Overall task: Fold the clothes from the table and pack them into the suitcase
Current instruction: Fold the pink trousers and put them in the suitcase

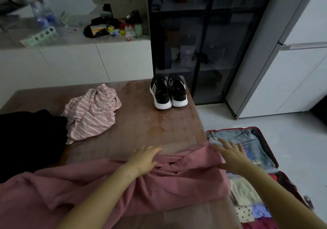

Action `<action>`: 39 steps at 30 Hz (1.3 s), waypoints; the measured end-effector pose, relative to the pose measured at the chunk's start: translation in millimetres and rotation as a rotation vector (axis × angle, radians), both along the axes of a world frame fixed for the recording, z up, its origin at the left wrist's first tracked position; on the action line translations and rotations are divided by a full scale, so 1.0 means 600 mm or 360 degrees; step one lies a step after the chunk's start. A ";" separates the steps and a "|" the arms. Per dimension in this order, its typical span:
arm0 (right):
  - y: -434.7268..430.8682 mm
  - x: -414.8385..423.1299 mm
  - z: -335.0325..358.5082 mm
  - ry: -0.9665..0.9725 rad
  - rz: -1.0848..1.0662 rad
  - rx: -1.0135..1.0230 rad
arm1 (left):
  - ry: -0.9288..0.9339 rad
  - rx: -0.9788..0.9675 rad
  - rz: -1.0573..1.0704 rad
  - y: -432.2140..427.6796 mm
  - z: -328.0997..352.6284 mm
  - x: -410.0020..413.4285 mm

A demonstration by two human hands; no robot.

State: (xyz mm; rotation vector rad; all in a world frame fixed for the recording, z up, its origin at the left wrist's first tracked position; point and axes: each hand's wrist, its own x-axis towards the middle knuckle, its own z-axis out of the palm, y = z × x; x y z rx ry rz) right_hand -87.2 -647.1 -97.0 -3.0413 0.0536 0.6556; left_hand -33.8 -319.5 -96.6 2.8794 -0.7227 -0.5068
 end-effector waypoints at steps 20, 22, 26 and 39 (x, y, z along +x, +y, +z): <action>-0.026 -0.155 -0.009 -0.0590 0.0612 0.0145 | 0.0180 -0.0241 0.0495 0.006 -0.032 0.069; -0.030 -0.158 -0.008 -0.0227 0.0348 0.0104 | 0.0156 -0.0328 0.0388 0.007 -0.026 0.066; -0.032 -0.106 0.014 -0.0390 -0.0267 0.0458 | -0.0021 -0.0280 0.0075 0.011 -0.024 0.046; 0.024 -0.024 -0.029 -0.0556 -0.0606 0.0318 | 0.0216 -0.0448 -0.0066 0.013 0.003 0.030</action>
